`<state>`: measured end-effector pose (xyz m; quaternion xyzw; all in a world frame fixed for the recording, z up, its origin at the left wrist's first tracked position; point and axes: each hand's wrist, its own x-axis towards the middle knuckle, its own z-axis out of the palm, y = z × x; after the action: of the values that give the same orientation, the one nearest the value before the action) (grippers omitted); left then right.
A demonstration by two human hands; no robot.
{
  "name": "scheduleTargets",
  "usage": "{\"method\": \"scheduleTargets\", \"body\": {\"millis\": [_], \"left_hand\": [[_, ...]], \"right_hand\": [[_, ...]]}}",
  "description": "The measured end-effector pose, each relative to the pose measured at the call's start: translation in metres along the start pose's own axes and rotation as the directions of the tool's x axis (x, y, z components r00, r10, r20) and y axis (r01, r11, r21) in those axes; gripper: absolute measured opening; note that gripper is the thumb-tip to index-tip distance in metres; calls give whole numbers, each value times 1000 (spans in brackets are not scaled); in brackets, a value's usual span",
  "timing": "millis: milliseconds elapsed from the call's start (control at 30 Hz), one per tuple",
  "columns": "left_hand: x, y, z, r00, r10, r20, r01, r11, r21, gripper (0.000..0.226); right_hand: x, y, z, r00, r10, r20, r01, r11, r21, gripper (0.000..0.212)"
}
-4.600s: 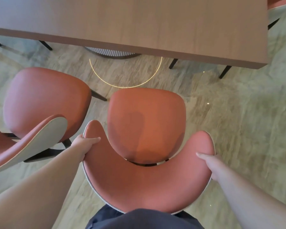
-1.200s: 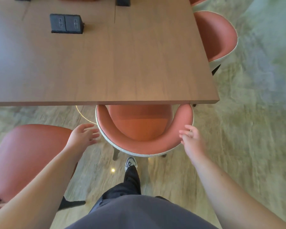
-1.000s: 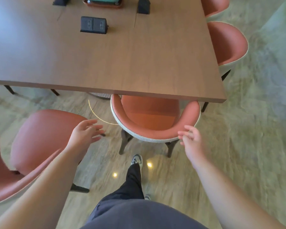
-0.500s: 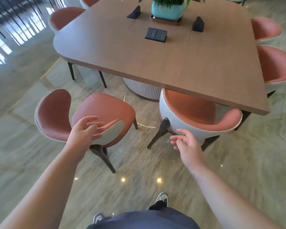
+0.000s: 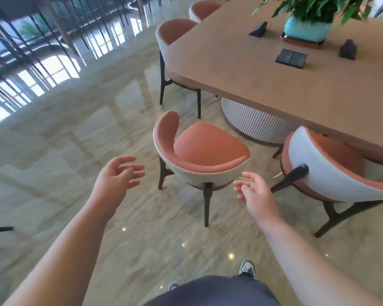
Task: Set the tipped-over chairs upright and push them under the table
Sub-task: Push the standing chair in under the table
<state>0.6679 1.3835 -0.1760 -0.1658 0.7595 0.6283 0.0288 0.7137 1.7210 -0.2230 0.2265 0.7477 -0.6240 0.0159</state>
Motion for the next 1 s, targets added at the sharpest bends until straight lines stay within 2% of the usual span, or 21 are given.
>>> {"method": "scheduleTargets", "body": {"millis": [233,567,667,800,1000], "left_hand": [[40,-9,-49,1000,-30,-1,30,999,-23,31],[163,8,-13,992,-68,106,63,997,43,32],[213,9,-2,984,-121,133,109,989,96,33],[273,10,12,970,-181,164,155,975,159,32],[342,11,27,949,-249,195,208,956,208,28]], "right_hand": [[8,-13,47,1000,18,-17,-19,997,-74,34],[97,-6,60,989,92,-119,-100,993,-64,33],[134,-3,69,980,149,-132,-159,985,-67,34],[174,-2,79,959,230,-163,-256,953,-160,34],[216,0,90,878,389,-280,-437,890,-131,35]]}}
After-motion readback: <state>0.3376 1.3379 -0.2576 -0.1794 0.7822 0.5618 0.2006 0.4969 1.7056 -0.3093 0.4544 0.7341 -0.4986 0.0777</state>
